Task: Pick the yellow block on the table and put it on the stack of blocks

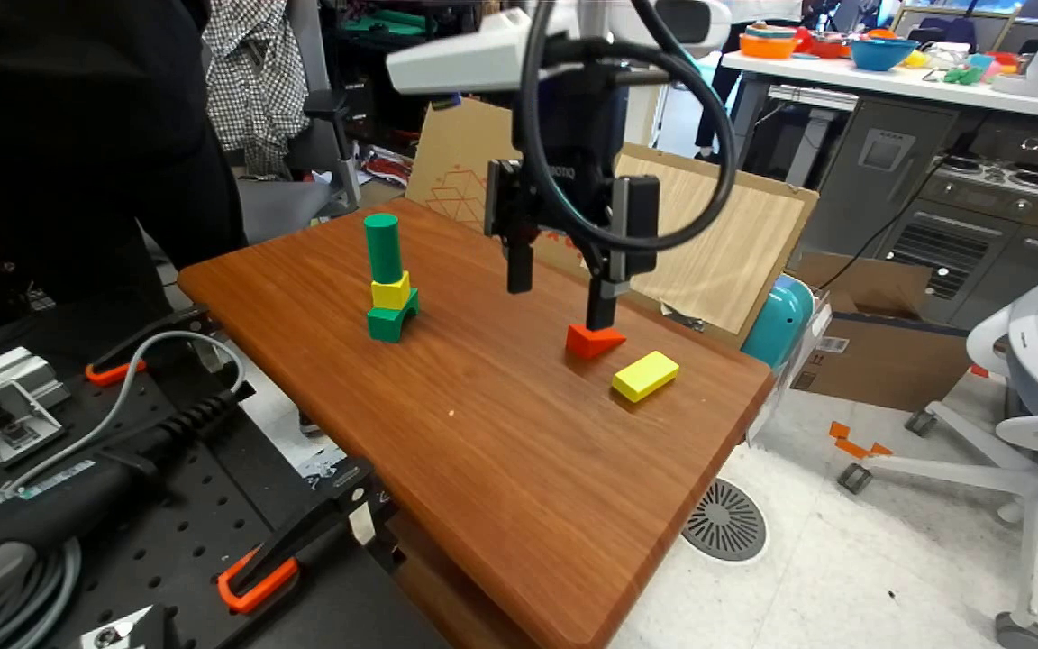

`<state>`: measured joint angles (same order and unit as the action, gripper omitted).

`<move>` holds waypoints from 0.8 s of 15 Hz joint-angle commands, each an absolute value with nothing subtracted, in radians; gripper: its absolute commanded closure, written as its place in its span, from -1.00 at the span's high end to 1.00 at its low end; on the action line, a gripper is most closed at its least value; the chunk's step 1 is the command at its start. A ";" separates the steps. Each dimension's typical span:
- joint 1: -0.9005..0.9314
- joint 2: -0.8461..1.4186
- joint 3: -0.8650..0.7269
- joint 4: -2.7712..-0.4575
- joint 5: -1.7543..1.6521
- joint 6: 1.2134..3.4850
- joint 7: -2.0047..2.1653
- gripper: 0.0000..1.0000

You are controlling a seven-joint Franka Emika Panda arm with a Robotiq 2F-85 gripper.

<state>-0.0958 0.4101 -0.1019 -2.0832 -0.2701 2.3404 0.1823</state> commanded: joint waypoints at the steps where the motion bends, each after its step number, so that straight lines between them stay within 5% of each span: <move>1: -0.097 0.559 -0.125 -1.926 -0.237 2.327 0.144 1.00; 12: -0.188 0.743 -0.095 -1.702 -0.088 2.324 -0.091 1.00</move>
<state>-0.1525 0.6979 -0.1133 -1.7760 -0.1221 2.3403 -0.0273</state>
